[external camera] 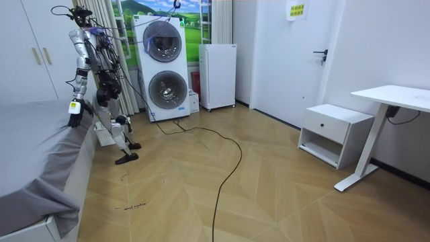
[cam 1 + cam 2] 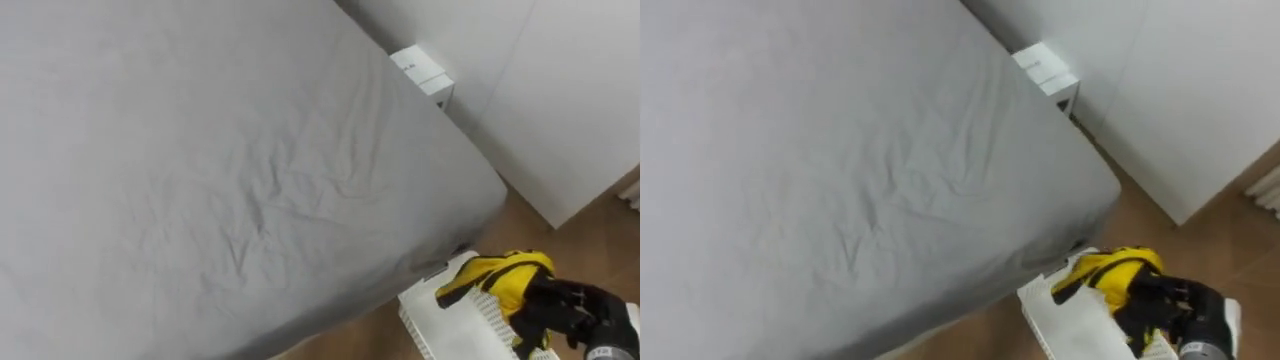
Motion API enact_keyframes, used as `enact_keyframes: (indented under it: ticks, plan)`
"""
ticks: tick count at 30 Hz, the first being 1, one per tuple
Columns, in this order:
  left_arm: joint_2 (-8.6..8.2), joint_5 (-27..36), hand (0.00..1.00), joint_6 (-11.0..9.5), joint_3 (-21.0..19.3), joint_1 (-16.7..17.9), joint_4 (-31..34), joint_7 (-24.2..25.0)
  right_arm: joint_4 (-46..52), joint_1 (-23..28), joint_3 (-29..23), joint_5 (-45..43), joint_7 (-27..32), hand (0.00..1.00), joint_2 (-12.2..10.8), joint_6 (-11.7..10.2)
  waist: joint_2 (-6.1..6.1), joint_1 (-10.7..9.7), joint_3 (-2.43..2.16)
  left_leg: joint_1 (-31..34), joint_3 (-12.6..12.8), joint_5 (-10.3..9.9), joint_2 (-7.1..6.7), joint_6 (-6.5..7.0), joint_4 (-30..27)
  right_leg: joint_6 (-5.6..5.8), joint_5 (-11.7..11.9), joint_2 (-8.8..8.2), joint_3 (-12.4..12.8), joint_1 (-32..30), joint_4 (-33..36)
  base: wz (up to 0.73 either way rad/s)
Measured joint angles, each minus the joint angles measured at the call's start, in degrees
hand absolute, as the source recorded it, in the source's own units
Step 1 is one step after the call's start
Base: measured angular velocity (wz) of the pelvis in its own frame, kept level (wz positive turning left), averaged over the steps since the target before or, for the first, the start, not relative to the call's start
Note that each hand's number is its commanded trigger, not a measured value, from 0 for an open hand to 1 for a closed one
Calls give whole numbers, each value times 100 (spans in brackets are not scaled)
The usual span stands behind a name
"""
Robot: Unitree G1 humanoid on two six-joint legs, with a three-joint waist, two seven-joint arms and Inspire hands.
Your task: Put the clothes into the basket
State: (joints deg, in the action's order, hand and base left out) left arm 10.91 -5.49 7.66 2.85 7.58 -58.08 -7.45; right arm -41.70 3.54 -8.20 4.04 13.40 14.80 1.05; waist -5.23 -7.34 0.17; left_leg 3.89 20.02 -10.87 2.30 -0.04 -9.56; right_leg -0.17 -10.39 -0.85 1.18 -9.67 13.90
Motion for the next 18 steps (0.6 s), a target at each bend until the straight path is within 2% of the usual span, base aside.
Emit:
enact_keyframes:
  ticks: [6,13,14,15,16,17,18]
  plan:
    - [-15,156,0,-133,288,-167,-182,-221,-505,-80,341,5,-167,100,-156,-78,-31,151,2,178,-16,1,4,-1,22,-1,0,3,-37,-143,-2,0]
    - [-15,378,0,-224,313,-321,-278,-231,-1517,-512,550,20,-233,100,-394,-242,6,156,29,262,-181,2,-2,-1,16,-1,0,-13,-182,-148,-37,12]
    - [-15,376,0,-277,313,-334,-317,-224,-1640,-550,583,30,-252,84,-393,-254,3,155,30,271,-194,3,-4,1,16,-2,0,-17,-203,-151,-45,11]
    - [-6,373,0,-306,354,-372,-350,-219,-1732,-562,583,64,-253,54,-388,-266,-15,151,26,296,-223,11,-6,11,13,-5,3,-26,-250,-161,-71,14]
    - [-1,372,0,-308,386,-394,-358,-218,-1801,-570,583,74,-252,12,-381,-285,-16,154,29,308,-236,14,-6,13,13,-12,12,-31,-284,-166,-105,17]
    - [10,370,0,-335,407,-430,-376,-210,-1890,-577,581,81,-250,0,-373,-289,-22,172,27,344,-274,23,-7,17,7,-14,23,-35,-309,-175,-132,11]
    - [16,370,0,-371,407,-435,-385,-202,-1953,-583,580,82,-249,0,-370,-302,-24,190,30,365,-283,26,-9,17,7,-14,23,-36,-311,-200,-129,5]
